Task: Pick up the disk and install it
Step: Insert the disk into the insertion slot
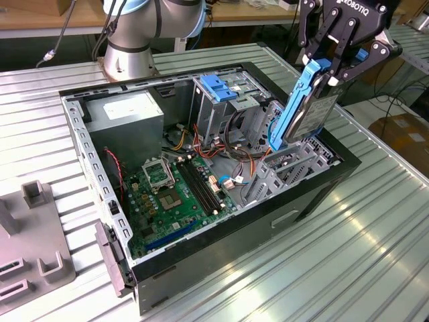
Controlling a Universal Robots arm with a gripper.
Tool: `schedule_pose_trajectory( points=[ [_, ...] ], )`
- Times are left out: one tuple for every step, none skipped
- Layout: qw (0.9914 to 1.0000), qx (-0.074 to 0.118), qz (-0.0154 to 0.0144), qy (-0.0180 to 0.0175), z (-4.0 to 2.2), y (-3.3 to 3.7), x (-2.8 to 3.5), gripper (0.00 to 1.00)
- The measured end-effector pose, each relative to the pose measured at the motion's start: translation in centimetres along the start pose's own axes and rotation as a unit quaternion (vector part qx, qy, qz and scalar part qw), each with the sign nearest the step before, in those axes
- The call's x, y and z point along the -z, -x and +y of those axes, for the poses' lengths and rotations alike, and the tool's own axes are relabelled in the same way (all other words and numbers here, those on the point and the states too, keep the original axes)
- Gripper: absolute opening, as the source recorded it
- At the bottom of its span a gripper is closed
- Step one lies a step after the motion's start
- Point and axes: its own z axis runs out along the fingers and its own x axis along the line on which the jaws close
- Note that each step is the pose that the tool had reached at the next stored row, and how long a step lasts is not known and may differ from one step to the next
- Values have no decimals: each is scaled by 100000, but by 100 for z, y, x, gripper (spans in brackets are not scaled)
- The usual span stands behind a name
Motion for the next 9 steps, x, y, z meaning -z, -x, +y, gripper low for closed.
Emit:
schedule_pose_trajectory(
  points=[
    [100000,1,4,-3,0,0,1,37],
    [100000,1,3,-5,0,0,0,37],
    [100000,-5,6,-4,1,0,1,37],
    [100000,-4,5,-4,1,0,1,37],
    [100000,-6,3,-5,1,0,0,37],
    [100000,-2,-18,115,-2,0,0,37],
    [99996,-25,-86,887,-9,-1,-4,37],
    [99991,-32,-85,1336,-15,-1,-5,37],
    [99990,-44,-84,1394,-16,-1,-4,37]
  ],
)
